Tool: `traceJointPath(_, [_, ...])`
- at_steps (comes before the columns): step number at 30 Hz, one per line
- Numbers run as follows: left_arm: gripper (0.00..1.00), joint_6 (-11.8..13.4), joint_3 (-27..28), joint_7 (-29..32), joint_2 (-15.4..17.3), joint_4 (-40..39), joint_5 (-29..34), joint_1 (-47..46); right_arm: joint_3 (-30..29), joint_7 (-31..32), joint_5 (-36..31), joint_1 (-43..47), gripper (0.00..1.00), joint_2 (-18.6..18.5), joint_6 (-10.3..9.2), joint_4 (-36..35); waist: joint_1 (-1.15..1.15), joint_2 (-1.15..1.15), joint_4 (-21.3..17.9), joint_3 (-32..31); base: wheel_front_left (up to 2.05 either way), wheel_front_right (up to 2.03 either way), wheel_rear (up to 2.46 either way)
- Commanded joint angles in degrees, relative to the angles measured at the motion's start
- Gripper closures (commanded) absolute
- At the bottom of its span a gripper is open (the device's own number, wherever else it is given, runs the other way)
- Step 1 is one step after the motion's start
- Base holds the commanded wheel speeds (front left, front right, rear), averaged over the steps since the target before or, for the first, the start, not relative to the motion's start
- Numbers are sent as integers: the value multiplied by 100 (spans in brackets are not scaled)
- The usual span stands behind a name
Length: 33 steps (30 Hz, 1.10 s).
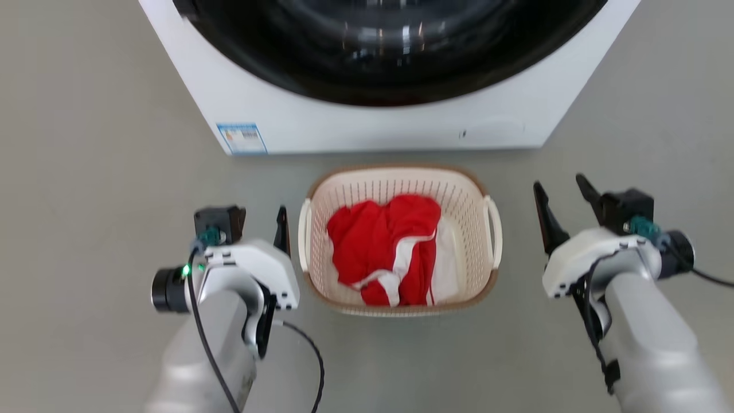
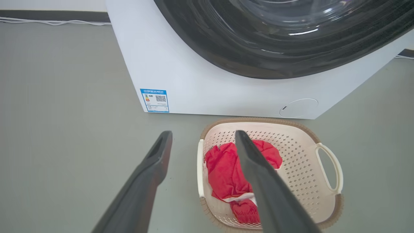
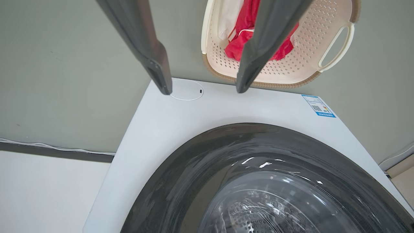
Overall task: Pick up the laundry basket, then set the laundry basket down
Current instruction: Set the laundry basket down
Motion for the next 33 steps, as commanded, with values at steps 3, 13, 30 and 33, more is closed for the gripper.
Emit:
traceJointPath(3, [0,-78,236,-31,123,-260,146,232,24,-79,-113,301,0,89,34,-294,0,0,-9,-478,0,0,0])
traceJointPath(13, [0,-217,645,-32,235,-792,457,836,-145,-79,-306,871,0,119,34,-972,0,0,-14,-1040,0,0,0])
traceJointPath(30, [0,-317,1398,-32,315,-1601,674,1704,-292,-79,-345,1533,0,101,34,-1639,0,0,-49,-1493,0,0,0])
traceJointPath(33, [0,-330,1497,-32,297,-1726,698,1915,-329,-79,-339,1715,0,109,34,-1764,0,0,-57,-1600,0,0,0])
